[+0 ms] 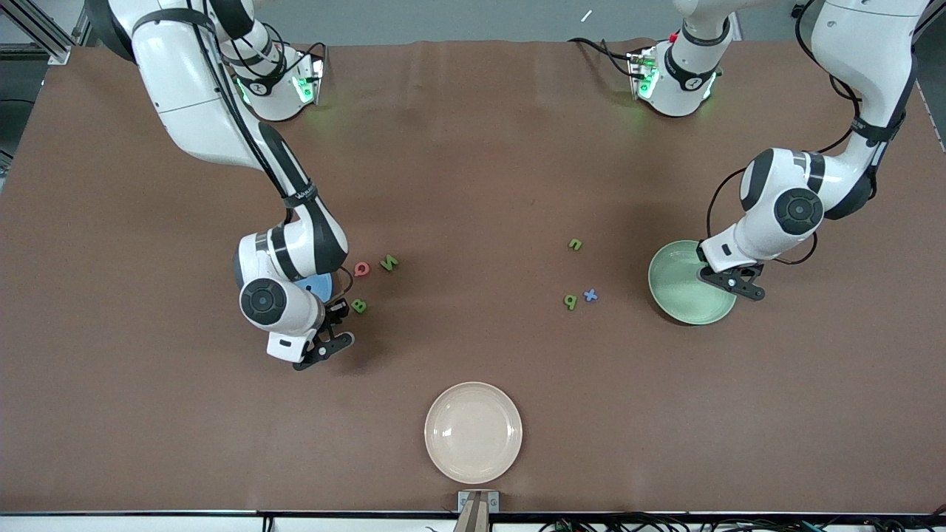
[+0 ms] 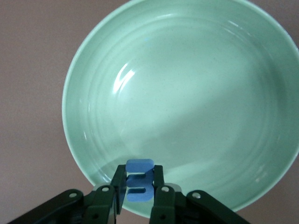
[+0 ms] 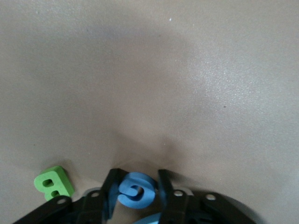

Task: Sort uppercase to blue plate, lowercase to green plate
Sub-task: 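Drop the blue m into the green plate while the right gripper lifts the G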

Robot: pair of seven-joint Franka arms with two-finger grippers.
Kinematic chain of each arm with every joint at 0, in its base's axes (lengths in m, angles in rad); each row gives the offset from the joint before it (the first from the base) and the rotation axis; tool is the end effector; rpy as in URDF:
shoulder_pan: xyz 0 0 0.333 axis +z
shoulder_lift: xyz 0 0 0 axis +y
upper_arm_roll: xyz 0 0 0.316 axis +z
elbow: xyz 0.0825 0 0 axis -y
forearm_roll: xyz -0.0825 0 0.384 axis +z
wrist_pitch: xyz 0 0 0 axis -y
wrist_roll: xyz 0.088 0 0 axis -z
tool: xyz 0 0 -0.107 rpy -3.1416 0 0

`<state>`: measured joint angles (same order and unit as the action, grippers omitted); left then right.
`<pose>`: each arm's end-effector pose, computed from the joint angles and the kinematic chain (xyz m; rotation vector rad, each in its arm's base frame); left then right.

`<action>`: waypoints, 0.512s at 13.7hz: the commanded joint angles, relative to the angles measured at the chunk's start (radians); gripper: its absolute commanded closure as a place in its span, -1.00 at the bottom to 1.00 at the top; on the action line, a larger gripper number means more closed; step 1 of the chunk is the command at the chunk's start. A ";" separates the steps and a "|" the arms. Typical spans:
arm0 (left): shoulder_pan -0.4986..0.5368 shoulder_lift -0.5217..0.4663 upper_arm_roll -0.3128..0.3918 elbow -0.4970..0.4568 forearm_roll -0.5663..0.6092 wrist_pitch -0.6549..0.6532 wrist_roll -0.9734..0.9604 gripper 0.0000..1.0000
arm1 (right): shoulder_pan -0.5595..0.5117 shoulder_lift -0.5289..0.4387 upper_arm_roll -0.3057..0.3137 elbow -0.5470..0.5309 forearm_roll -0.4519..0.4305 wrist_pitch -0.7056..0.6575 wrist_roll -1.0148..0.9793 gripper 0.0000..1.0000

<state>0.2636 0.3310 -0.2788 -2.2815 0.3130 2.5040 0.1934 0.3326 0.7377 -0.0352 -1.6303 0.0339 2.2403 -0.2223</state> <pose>0.5229 -0.0140 0.2060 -2.9819 0.6960 0.1402 0.6440 0.2010 0.1772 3.0323 0.7817 -0.1992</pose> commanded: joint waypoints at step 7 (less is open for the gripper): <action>0.019 0.022 -0.008 0.017 0.029 0.025 0.004 -0.61 | 0.011 0.002 -0.002 0.000 0.011 0.027 0.009 1.00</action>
<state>0.2703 0.3574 -0.2786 -2.2693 0.3157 2.5246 0.1935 0.3352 0.7356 -0.0350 -1.6301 0.0352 2.2446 -0.2217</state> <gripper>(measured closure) 0.687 0.665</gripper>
